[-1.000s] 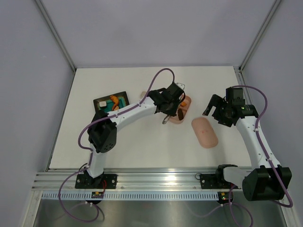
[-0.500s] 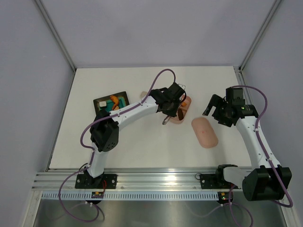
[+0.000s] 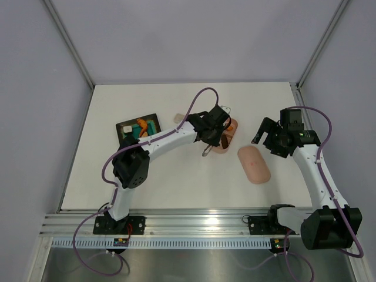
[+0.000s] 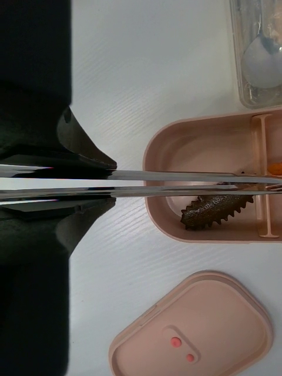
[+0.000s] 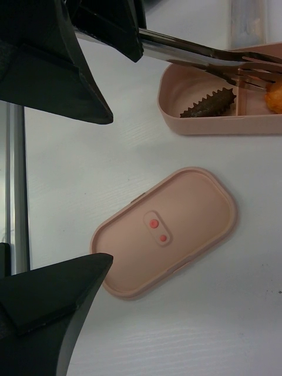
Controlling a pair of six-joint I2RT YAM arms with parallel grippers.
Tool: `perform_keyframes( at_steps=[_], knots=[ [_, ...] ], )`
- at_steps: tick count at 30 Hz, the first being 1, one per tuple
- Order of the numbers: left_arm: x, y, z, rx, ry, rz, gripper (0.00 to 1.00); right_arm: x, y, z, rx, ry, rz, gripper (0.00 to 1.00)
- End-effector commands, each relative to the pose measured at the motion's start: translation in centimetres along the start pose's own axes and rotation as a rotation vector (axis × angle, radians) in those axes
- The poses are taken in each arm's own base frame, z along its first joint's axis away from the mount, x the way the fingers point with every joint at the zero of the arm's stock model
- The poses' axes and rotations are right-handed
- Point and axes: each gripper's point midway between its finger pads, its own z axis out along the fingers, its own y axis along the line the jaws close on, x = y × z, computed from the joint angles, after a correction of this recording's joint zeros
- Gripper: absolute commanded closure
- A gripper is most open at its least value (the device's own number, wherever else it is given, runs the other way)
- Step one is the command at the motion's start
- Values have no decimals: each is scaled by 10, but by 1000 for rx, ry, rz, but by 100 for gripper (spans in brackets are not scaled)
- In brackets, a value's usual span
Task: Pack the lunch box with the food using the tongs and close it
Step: Adjust the fake food in the packing box.
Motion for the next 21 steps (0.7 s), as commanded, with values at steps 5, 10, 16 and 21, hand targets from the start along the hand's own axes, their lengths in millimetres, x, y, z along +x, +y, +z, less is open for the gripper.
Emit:
perform_keyframes(
  at_steps=[5,10,16,21],
  knots=[
    [-35,-3,-22,42,-178,5,100,-4,3,0,-19,-15,-14,0],
    [-37,-3,-21,41,-187,9,100,-3,4,1,-20,-12,-16,0],
    [-29,-4,-6,42,-152,25,100,-3,3,2,-19,-8,-17,1],
    [-21,-4,1,45,-121,26,100,-3,2,3,-16,-6,-18,1]
  ],
)
